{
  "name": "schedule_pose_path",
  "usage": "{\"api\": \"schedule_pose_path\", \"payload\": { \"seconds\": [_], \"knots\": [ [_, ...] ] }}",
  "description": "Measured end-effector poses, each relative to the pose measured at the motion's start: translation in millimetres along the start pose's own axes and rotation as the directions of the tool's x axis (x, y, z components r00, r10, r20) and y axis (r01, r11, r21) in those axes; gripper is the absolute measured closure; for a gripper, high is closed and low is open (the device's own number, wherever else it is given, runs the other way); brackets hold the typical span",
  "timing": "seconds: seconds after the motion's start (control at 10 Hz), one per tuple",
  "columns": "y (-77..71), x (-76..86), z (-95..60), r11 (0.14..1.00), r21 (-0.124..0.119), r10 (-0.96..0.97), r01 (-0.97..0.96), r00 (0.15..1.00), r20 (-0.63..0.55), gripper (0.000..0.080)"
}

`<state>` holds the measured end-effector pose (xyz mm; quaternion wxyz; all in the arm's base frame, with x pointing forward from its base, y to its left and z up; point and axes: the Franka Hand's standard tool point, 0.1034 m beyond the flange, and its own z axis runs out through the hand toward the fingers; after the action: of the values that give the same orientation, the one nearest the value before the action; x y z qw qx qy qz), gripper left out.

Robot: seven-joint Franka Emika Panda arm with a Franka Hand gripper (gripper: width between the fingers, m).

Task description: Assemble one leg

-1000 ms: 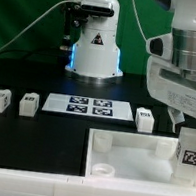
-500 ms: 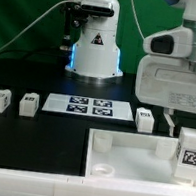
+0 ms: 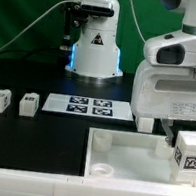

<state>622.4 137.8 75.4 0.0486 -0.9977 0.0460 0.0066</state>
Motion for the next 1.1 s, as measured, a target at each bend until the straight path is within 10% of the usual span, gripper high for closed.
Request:
{"api": "schedule_pose_path", "payload": {
  "seconds": [0.2, 0.3, 0.5, 1.1],
  "knots": [
    [1.5, -2.3, 1.6, 1.0, -0.002, 0.001, -0.001, 1.0, 0.009, 0.0418],
    [2.0, -3.4, 2.5, 1.0, -0.003, 0.002, -0.002, 1.0, 0.012, 0.0418],
    [3.0, -5.8, 4.4, 1.0, -0.005, 0.002, -0.002, 1.0, 0.018, 0.0756],
    [3.0, -5.7, 4.8, 1.0, -0.005, 0.002, -0.002, 1.0, 0.017, 0.0796]
  ]
}}
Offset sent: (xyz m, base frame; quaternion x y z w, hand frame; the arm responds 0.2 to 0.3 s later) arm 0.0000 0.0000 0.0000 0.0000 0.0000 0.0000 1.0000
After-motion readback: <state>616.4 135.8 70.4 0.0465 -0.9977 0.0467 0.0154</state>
